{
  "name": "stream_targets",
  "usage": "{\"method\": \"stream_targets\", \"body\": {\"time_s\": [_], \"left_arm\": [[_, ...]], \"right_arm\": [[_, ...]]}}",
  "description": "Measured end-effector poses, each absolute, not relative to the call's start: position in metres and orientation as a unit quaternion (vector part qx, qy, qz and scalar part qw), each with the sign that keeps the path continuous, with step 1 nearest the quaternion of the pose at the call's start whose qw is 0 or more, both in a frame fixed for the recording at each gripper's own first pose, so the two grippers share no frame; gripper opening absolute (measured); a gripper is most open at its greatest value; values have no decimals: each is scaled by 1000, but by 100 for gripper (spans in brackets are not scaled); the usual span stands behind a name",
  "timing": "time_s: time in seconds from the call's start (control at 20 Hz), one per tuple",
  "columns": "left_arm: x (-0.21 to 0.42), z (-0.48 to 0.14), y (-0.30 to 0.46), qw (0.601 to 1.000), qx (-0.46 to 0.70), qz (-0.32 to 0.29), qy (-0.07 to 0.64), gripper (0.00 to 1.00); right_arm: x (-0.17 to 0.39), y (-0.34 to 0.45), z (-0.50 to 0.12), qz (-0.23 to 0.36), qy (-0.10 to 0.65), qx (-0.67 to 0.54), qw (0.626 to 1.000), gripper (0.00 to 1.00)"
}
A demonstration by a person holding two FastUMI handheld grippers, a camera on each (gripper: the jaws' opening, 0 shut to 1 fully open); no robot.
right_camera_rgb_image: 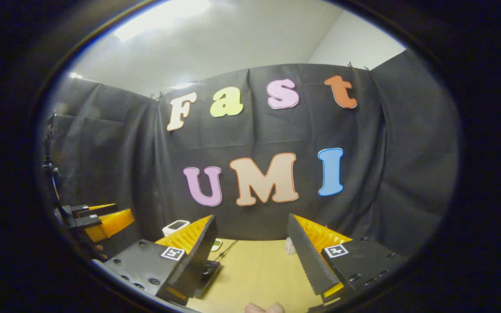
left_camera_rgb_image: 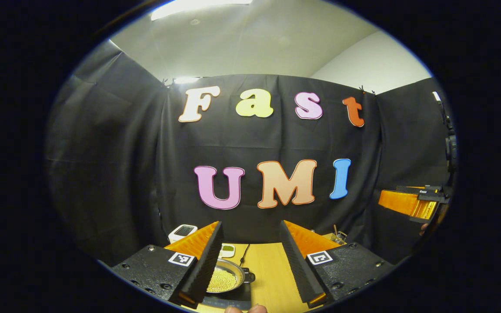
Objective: First push the handle of the pot to place it horizontally, then grasp the pot with both hands and set it on the induction cooktop.
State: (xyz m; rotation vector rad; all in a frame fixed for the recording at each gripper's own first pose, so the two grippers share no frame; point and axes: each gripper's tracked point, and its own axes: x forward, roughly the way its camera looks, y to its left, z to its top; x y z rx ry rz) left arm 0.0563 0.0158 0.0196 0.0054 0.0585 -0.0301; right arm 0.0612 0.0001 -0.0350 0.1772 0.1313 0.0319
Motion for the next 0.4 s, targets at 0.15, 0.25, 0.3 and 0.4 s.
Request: {"method": "stream_targets", "body": {"time_s": [0.15,0.25,0.3,0.4], "left_arm": [[56,18,10,999,-3,-20,34,80],[57,20,11,999,2,-20,30,79],[57,21,11,999,6,-20,28,79],[58,22,10,999,10,-21,25,79]], "right_arm": [[59,3,-36,20,70,81,994,93],[61,3,-37,19,70,86,994,93],[62,3,-37,19,71,89,993,93],[63,5,-41,20,74,92,993,93]]}}
